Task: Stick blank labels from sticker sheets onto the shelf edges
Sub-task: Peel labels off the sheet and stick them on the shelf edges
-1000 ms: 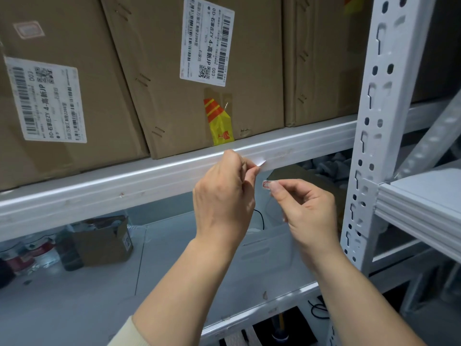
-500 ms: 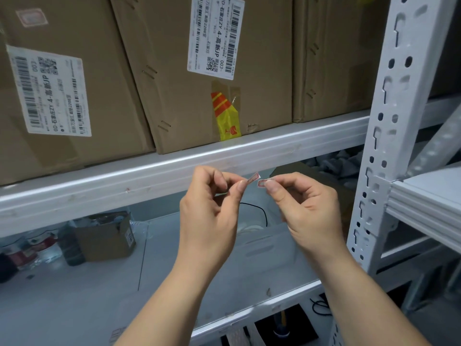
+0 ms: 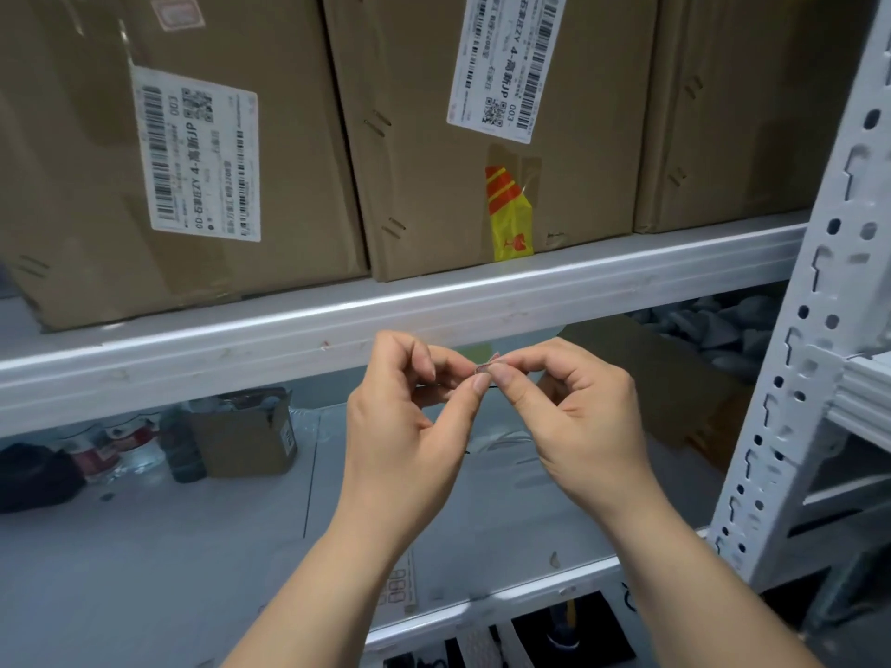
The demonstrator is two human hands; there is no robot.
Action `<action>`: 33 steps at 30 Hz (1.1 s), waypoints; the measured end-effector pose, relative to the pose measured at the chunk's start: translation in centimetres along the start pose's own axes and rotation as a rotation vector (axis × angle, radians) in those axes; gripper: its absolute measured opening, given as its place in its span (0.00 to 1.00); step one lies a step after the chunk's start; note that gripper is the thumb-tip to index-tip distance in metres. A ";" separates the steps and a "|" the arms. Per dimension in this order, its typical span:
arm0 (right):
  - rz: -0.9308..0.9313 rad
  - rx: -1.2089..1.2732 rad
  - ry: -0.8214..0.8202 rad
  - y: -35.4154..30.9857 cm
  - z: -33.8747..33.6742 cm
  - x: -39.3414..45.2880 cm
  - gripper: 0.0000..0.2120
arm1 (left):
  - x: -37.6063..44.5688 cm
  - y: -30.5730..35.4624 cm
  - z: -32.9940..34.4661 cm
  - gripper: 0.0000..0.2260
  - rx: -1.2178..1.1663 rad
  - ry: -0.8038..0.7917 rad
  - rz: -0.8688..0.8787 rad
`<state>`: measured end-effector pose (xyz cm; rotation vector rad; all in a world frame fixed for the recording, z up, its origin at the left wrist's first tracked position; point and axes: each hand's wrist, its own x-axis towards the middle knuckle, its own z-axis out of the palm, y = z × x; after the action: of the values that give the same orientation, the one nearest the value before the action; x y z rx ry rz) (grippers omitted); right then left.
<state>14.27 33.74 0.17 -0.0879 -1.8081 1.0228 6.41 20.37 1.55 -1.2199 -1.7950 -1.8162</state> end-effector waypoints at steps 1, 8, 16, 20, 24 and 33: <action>0.000 0.002 -0.005 -0.1 0.3 -0.1 0.03 | 0.0 -0.1 -0.4 0.17 0.008 0.002 0.000; -0.009 -0.023 -0.028 -1.0 2.0 -0.7 0.02 | -0.3 -0.3 -2.6 0.21 0.115 0.017 0.035; -0.074 -0.145 -0.045 -1.8 3.6 -1.6 0.07 | -1.3 -0.2 -5.4 0.21 0.228 -0.022 0.058; -0.078 -0.204 -0.065 -2.6 4.8 -2.3 0.09 | -1.7 -0.2 -7.3 0.21 0.242 -0.032 0.035; 0.000 -0.224 -0.048 -3.5 5.7 -2.8 0.14 | -2.3 -0.1 -9.2 0.20 0.233 -0.041 -0.006; 0.096 0.146 -0.280 -4.1 8.7 -4.1 0.06 | -4.0 -0.7 -12.8 0.21 0.176 -0.054 -0.098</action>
<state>10.94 23.87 -1.16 0.0619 -1.9882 1.2839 3.84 7.27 0.02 -1.1428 -2.0290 -1.6477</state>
